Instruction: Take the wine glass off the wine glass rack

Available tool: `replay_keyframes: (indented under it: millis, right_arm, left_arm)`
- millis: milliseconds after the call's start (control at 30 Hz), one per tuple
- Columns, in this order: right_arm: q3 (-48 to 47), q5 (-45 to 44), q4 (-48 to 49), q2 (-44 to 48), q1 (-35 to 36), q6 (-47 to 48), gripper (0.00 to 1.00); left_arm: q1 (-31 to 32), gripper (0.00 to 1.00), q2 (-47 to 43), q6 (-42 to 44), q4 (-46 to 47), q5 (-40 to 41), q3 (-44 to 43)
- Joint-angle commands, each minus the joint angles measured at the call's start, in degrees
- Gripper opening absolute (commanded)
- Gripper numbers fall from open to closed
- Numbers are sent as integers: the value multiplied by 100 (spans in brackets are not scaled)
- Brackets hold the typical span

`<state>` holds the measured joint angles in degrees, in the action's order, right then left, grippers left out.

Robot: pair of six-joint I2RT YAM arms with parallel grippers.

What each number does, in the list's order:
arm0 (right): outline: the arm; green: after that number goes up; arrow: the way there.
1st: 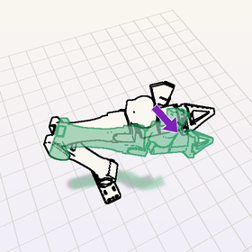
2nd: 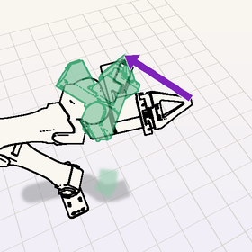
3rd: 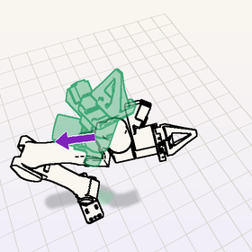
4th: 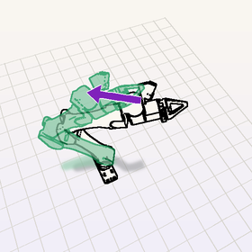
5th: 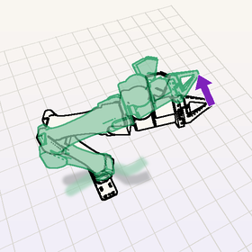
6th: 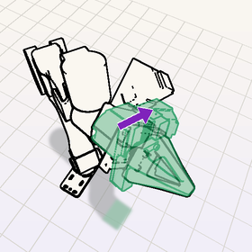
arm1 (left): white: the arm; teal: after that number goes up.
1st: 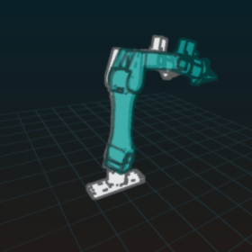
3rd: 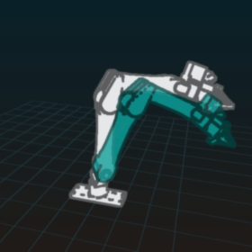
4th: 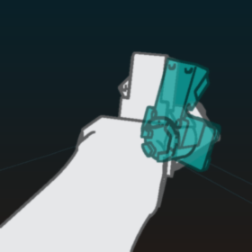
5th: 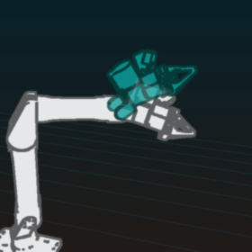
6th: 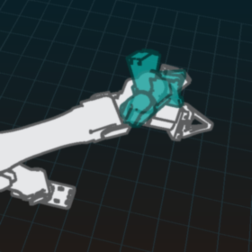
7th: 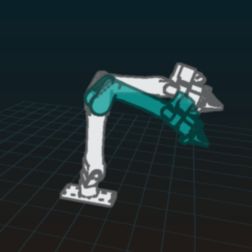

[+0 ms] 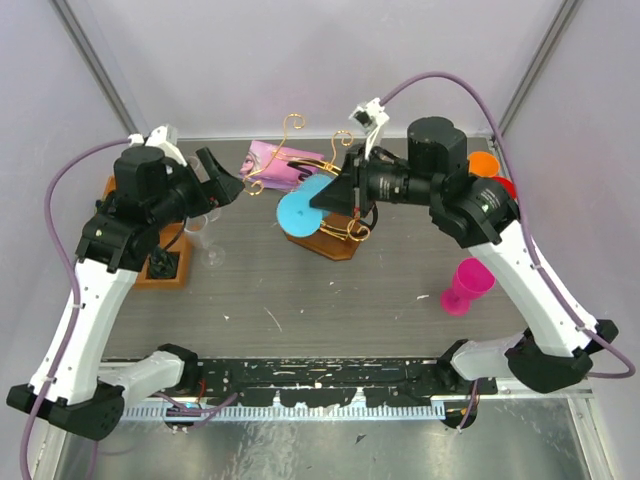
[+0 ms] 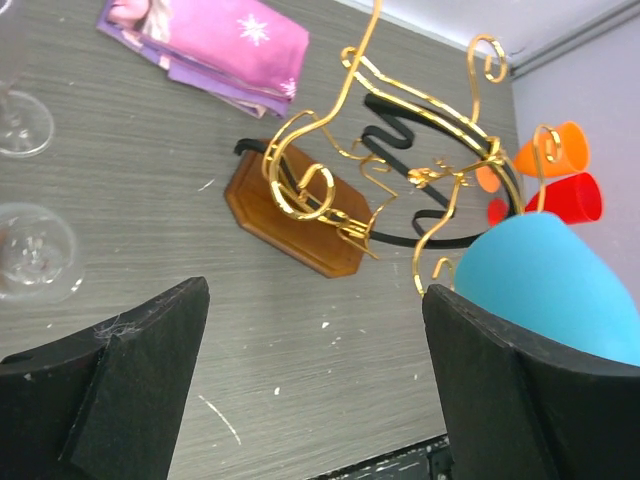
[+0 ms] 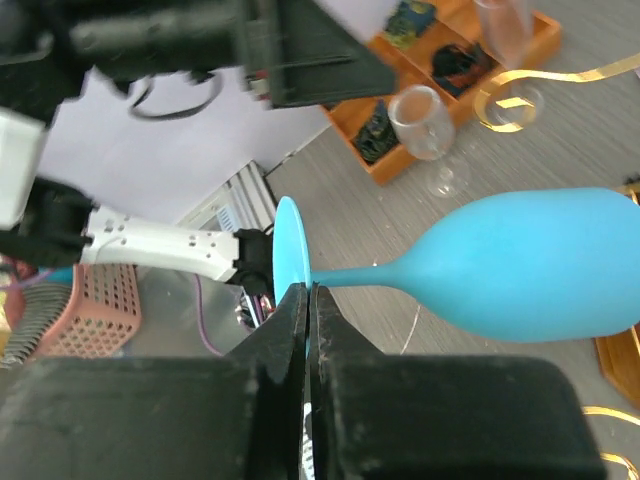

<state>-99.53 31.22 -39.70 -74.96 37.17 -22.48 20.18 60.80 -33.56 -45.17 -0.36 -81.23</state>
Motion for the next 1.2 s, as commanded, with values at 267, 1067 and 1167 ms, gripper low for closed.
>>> replay_keyframes:
  millis: [267,1067,1167]
  right_arm:
    - [-990,-2077,-882,-375,2511,2545,1]
    - [-1358,-3410,-1058,-1017,3638,4273,1]
    - [-1435,-3428,-1083,-1047,3681,4311,1]
  left_arm:
    - [25,98,949,-21,-803,-1216,-1877]
    - [292,99,1851,-126,-2146,-3135,-2455]
    - [302,99,1961,-4,-2417,-3193,-2568]
